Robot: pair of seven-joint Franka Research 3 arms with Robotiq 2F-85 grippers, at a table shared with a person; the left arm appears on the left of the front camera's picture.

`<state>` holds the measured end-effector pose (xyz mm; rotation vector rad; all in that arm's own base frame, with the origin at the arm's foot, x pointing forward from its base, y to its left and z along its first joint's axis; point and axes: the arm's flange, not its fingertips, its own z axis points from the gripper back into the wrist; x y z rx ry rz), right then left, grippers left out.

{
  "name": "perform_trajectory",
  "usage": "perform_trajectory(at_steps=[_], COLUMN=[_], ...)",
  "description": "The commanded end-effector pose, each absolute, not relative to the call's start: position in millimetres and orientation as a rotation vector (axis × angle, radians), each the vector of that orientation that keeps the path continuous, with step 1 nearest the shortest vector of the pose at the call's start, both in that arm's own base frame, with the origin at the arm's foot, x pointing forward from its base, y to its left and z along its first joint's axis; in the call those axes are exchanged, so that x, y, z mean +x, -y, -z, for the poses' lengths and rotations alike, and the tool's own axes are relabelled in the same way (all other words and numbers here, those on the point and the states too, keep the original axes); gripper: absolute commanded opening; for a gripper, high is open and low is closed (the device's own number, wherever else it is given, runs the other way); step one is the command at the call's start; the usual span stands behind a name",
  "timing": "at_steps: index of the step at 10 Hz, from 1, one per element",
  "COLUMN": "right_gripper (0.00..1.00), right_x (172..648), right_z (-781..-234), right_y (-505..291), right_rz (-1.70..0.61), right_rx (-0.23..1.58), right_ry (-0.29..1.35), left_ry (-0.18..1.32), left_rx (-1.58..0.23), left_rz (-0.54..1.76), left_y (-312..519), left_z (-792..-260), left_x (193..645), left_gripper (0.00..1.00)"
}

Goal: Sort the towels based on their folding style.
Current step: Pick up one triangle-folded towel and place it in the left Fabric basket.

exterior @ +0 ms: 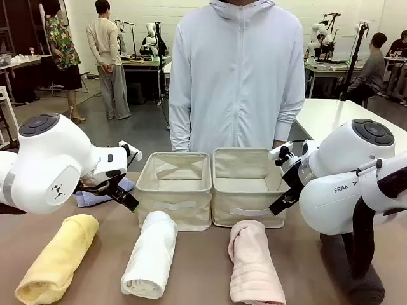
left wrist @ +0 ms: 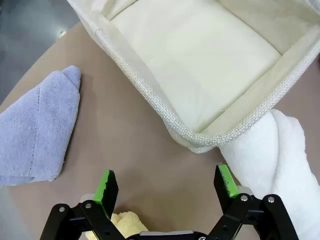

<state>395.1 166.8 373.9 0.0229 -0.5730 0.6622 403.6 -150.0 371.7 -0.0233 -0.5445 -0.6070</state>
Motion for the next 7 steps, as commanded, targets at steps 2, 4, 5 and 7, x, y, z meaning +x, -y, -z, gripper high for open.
perform_trajectory(at_steps=[2, 4, 5, 7], right_gripper=[1.00, 1.00, 1.00, 1.00], right_x=[395.1, 395.1, 395.1, 395.1], right_z=[-373.9, -373.9, -373.9, -373.9], right_y=[-166.8, -166.8, -166.8, -166.8], right_rz=[-0.662, -0.662, -0.662, -0.662], right_rx=[0.023, 0.023, 0.023, 0.023], right_ry=[0.573, 0.573, 0.573, 0.573], left_ry=[0.545, 0.545, 0.545, 0.545], left_rx=[-0.023, -0.023, -0.023, -0.023], left_rz=[0.607, 0.607, 0.607, 0.607], left_y=[150.1, 150.1, 150.1, 150.1], left_z=[-371.7, -371.7, -371.7, -371.7], left_x=[403.5, 403.5, 403.5, 403.5], left_gripper=[1.00, 1.00, 1.00, 1.00])
